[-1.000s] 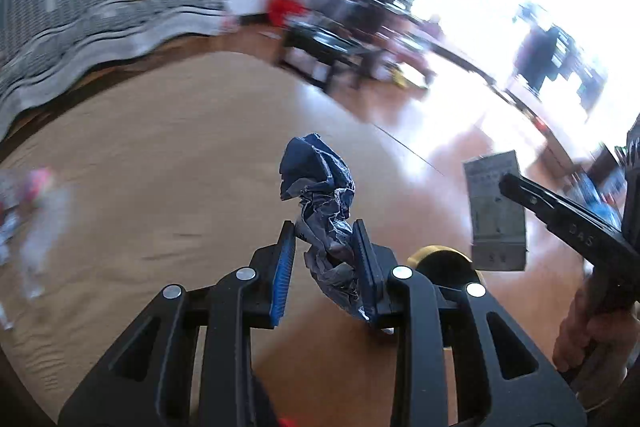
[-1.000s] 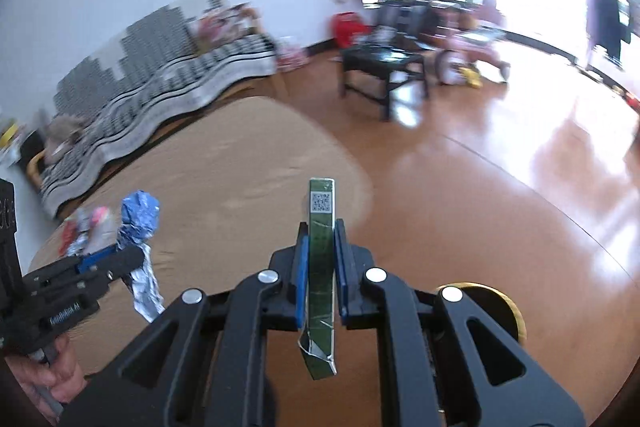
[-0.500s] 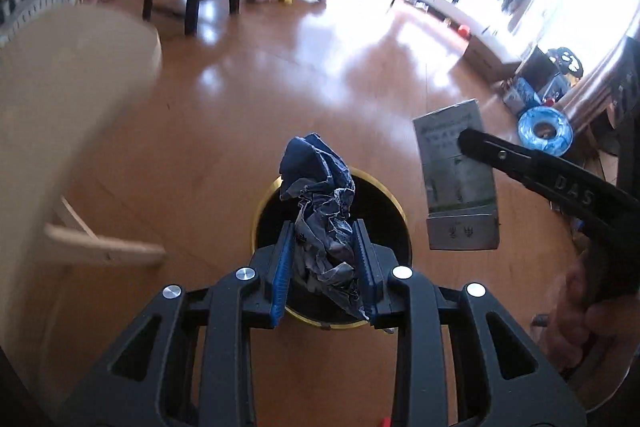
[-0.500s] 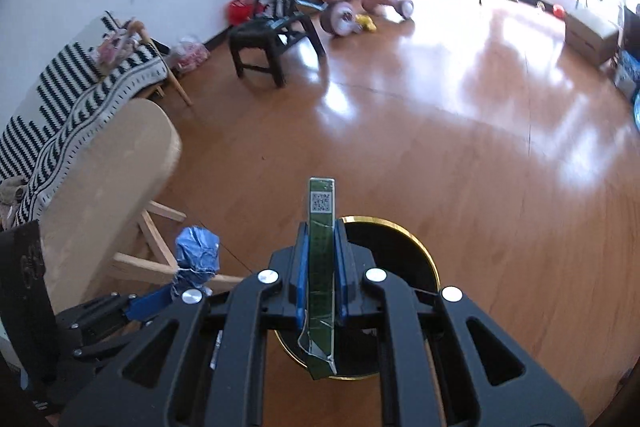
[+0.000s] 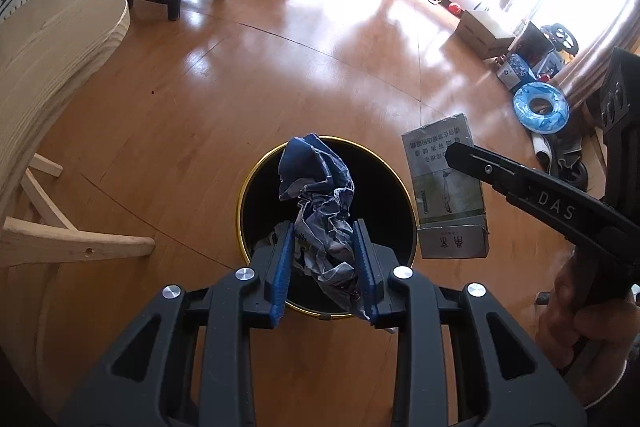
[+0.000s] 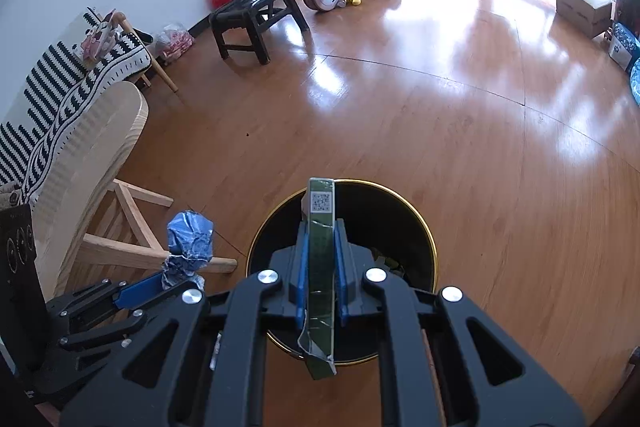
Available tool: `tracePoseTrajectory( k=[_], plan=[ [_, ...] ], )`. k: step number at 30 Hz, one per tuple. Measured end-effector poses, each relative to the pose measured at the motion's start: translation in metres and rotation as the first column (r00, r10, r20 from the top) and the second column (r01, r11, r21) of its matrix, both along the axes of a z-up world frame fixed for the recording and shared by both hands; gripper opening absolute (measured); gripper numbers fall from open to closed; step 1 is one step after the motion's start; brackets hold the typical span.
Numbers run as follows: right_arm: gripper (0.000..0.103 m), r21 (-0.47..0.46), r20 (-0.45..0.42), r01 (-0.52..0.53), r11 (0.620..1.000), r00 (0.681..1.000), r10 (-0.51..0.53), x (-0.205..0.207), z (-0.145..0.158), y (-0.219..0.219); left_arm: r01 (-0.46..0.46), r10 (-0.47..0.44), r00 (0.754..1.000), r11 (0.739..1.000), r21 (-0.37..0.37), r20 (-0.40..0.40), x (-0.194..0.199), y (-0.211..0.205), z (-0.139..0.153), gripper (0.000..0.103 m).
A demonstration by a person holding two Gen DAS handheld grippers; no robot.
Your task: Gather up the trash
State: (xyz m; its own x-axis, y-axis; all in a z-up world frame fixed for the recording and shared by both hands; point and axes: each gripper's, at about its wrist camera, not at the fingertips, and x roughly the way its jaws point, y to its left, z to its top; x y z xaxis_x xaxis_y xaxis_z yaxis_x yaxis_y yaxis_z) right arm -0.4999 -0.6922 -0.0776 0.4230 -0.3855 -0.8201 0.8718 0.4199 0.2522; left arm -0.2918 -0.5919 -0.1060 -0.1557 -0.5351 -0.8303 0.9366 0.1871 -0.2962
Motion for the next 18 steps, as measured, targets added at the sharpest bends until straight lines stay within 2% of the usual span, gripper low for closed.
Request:
tracePoseTrajectory(
  k=[18],
  plan=[
    [0.013, -0.013, -0.005, 0.015, 1.0, 1.0, -0.015, 0.001, 0.003, 0.0, 0.055, -0.055, 0.998, 0.998, -0.001, 0.015, -0.002, -0.014, -0.012, 0.031]
  ],
)
